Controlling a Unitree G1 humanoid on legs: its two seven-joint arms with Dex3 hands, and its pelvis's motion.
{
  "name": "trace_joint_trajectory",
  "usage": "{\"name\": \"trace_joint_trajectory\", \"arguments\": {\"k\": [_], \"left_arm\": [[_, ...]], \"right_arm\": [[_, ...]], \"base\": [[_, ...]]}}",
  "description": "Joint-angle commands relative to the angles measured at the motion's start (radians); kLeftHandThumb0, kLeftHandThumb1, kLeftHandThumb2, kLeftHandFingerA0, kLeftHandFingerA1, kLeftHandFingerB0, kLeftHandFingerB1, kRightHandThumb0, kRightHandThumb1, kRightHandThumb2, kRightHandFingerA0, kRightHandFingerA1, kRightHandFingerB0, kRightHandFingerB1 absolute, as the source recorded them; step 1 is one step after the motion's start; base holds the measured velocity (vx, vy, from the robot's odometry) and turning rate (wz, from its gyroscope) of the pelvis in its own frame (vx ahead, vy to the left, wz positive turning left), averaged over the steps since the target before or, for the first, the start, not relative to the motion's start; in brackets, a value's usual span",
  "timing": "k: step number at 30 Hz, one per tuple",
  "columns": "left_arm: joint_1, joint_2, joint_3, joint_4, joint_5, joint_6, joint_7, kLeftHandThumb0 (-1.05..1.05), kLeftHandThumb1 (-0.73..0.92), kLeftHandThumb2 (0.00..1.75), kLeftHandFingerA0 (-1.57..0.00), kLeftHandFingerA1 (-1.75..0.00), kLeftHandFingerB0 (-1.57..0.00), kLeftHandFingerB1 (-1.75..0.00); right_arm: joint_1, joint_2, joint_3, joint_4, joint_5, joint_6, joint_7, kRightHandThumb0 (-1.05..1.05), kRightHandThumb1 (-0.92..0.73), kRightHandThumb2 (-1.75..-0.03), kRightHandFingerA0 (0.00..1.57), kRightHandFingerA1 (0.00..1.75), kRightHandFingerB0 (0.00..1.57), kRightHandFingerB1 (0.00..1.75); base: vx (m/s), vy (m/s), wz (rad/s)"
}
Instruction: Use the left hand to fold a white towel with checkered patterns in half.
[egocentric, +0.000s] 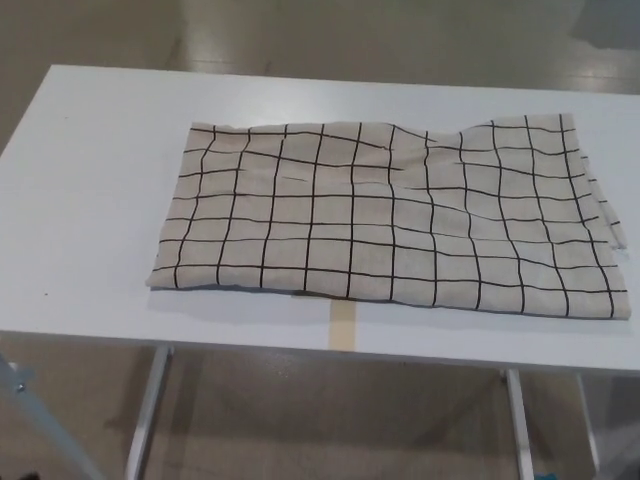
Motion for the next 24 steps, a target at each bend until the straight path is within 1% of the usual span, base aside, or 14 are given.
{"name": "trace_joint_trajectory", "arguments": {"k": [1,5,6,7,8,10,11,14,15,16,19,20,21,24], "left_arm": [[0.026,-0.007,0.019,-0.057,-0.042,-0.009,-0.001,-0.03,0.63,0.57,-0.14,-0.3,-0.13,-0.27],[0.044,-0.01,0.01,-0.113,-0.039,-0.011,-0.01,-0.08,0.63,0.58,-0.11,-0.3,-0.09,-0.27],[0.067,-0.013,0.004,-0.17,-0.033,-0.066,-0.026,-0.09,0.66,1.03,-0.02,-0.48,0.0,-0.46],[0.087,-0.019,-0.004,-0.217,-0.024,-0.115,-0.033,-0.1,0.64,1.02,-0.03,-0.49,0.0,-0.47],[0.114,-0.029,-0.023,-0.304,-0.004,-0.194,-0.038,-0.19,0.51,0.62,-0.06,-0.25,-0.06,-0.22],[0.129,-0.035,-0.035,-0.356,0.009,-0.241,-0.037,-0.2,0.48,0.63,-0.04,-0.25,-0.05,-0.22],[0.14,-0.036,-0.041,-0.401,0.02,-0.286,-0.036,-0.23,0.44,0.67,0.0,-0.25,-0.02,-0.21],[0.167,-0.039,-0.05,-0.512,0.054,-0.36,-0.016,-0.34,0.4,0.66,0.0,-0.2,0.0,-0.16],[0.178,-0.04,-0.053,-0.554,0.068,-0.385,-0.008,-0.34,0.4,0.66,0.0,-0.2,0.0,-0.16],[0.197,-0.044,-0.061,-0.633,0.098,-0.425,0.002,-0.4,0.29,0.66,0.0,-0.24,0.0,-0.17],[0.229,-0.055,-0.075,-0.754,0.144,-0.474,0.015,-0.43,0.3,0.66,0.0,-0.22,0.0,-0.15],[0.269,-0.08,-0.097,-0.919,0.208,-0.535,0.023,-0.48,0.32,0.68,0.0,-0.19,0.0,-0.12],[0.284,-0.088,-0.107,-0.993,0.235,-0.56,0.023,-0.49,0.33,0.68,0.0,-0.18,0.0,-0.11],[0.278,-0.075,-0.133,-1.1,0.29,-0.589,0.006,-0.53,0.35,0.7,0.0,-0.15,0.0,-0.11]], "right_arm": [[0.022,0.027,-0.033,-0.048,0.063,-0.047,0.0,-0.27,-0.64,-0.59,0.38,0.72,0.42,0.6],[0.027,0.034,-0.032,-0.063,0.057,-0.049,-0.003,-0.27,-0.64,-0.59,0.38,0.72,0.42,0.59],[0.04,0.048,-0.022,-0.099,0.052,-0.04,-0.008,-0.27,-0.64,-0.59,0.38,0.72,0.42,0.59],[0.055,0.061,-0.012,-0.135,0.049,-0.03,-0.012,-0.27,-0.64,-0.59,0.38,0.71,0.42,0.59],[0.089,0.086,0.016,-0.212,0.038,-0.012,-0.012,-0.27,-0.64,-0.59,0.39,0.71,0.43,0.58],[0.112,0.101,0.035,-0.259,0.03,-0.004,-0.01,-0.27,-0.64,-0.59,0.4,0.7,0.44,0.58],[0.131,0.111,0.052,-0.278,0.02,-0.017,-0.005,-0.27,-0.65,-0.59,0.4,0.7,0.44,0.57],[0.159,0.118,0.081,-0.286,0.01,-0.043,0.012,-0.27,-0.66,-0.59,0.42,0.69,0.45,0.56],[0.169,0.119,0.09,-0.287,0.009,-0.05,0.021,-0.27,-0.66,-0.59,0.42,0.69,0.45,0.56],[0.183,0.12,0.105,-0.281,0.01,-0.065,0.037,-0.27,-0.66,-0.59,0.43,0.66,0.47,0.55],[0.198,0.12,0.126,-0.266,0.011,-0.083,0.058,-0.27,-0.66,-0.59,0.43,0.66,0.47,0.55],[0.192,0.115,0.144,-0.235,0.006,-0.082,0.07,-0.26,-0.67,-0.6,0.44,0.66,0.47,0.55],[0.186,0.11,0.151,-0.222,-0.001,-0.081,0.069,-0.25,-0.67,-0.6,0.44,0.66,0.47,0.55],[0.18,0.101,0.154,-0.207,-0.024,-0.093,0.048,-0.24,-0.67,-0.6,0.43,0.67,0.45,0.57]], "base": [[0.0,0.0,0.0],[0.0,0.0,0.0],[0.0,0.0,0.0],[0.0,0.0,0.0],[0.0,0.0,0.0],[0.0,0.0,0.0],[0.0,0.0,0.0],[0.0,0.0,0.0],[0.0,0.0,0.0],[0.0,0.0,0.0],[0.0,0.0,0.0],[0.0,0.0,0.0],[0.0,0.0,0.0],[0.0,0.0,0.0]]}}
